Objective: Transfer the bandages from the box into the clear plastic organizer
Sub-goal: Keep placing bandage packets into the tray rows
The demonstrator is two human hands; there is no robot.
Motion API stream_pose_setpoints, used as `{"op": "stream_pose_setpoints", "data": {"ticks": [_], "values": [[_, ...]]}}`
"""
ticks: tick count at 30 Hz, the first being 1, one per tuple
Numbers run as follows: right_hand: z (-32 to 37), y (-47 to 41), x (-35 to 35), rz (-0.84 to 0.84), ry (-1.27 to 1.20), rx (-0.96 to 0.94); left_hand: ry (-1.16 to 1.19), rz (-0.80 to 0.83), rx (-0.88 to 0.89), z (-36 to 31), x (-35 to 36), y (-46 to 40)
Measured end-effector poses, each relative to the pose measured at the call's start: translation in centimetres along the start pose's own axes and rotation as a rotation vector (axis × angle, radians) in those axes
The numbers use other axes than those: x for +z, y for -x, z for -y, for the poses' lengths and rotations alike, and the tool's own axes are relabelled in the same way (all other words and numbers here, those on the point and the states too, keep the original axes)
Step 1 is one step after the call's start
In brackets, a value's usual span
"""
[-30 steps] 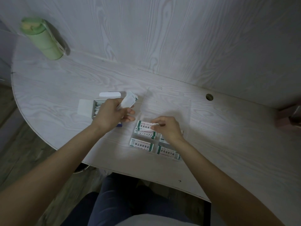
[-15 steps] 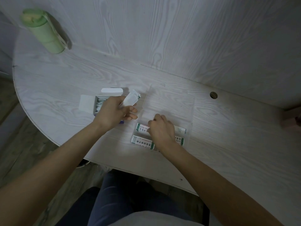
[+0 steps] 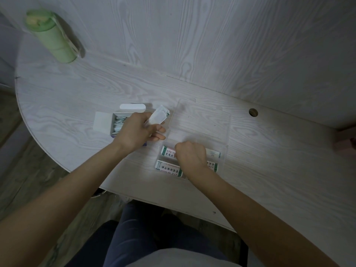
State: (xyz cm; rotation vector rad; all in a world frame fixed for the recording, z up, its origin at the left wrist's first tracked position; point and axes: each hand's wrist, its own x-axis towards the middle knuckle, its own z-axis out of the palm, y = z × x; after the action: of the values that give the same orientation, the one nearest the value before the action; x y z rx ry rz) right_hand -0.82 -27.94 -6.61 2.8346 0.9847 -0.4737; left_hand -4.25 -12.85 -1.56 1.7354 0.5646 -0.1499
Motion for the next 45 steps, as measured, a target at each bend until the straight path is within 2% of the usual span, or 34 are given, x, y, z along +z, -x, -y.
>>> {"op": "stream_pose_setpoints", "data": {"ticks": [8, 11, 13, 16, 18, 23, 25, 34, 37, 41, 45], "values": [[-0.3, -0.2, 0.2, 0.005, -0.050, -0.012, 0.021, 0.012, -0.008, -0.2, 0.1, 0.1], [-0.9, -0.1, 0.2, -0.007, -0.146, -0.023, 0.034, 0.028, -0.013, -0.3, 0.2, 0.2], [-1.4, 0.1, -0.4, -0.068, -0.375, -0.001, 0.051, 0.046, -0.020, -0.4, 0.2, 0.4], [-2.1, 0.0, -2.5, -0.167, -1.114, 0.084, 0.108, 0.105, -0.046, -0.4, 0.0, 0.6], [-2.5, -0.3, -4.0, -0.141, -1.380, 0.092, 0.082, 0.155, -0.050, -0.4, 0.0, 0.7], [-2.6, -0.8, -4.4, -0.134, -1.422, 0.060, -0.108, 0.295, 0.034, -1.3, 1.1, 1.6], [-2.8, -0.8, -4.1, -0.152, -1.455, 0.071, -0.066, 0.315, 0.027, -1.3, 1.0, 1.8], [-3.2, -0.4, -4.1, -0.158, -1.530, 0.118, 0.184, 0.115, -0.049, -0.9, 1.0, 1.3], [-3.3, -0.4, -4.0, -0.129, -1.495, 0.130, 0.178, 0.073, -0.050, -0.9, 1.0, 1.2], [-3.3, -0.3, -3.9, -0.101, -1.472, 0.157, 0.055, -0.011, 0.002, -0.5, 0.9, 0.9], [-3.2, -0.2, -3.9, -0.097, -1.543, 0.158, 0.007, -0.007, 0.016, -0.6, 1.0, 0.9]]}}
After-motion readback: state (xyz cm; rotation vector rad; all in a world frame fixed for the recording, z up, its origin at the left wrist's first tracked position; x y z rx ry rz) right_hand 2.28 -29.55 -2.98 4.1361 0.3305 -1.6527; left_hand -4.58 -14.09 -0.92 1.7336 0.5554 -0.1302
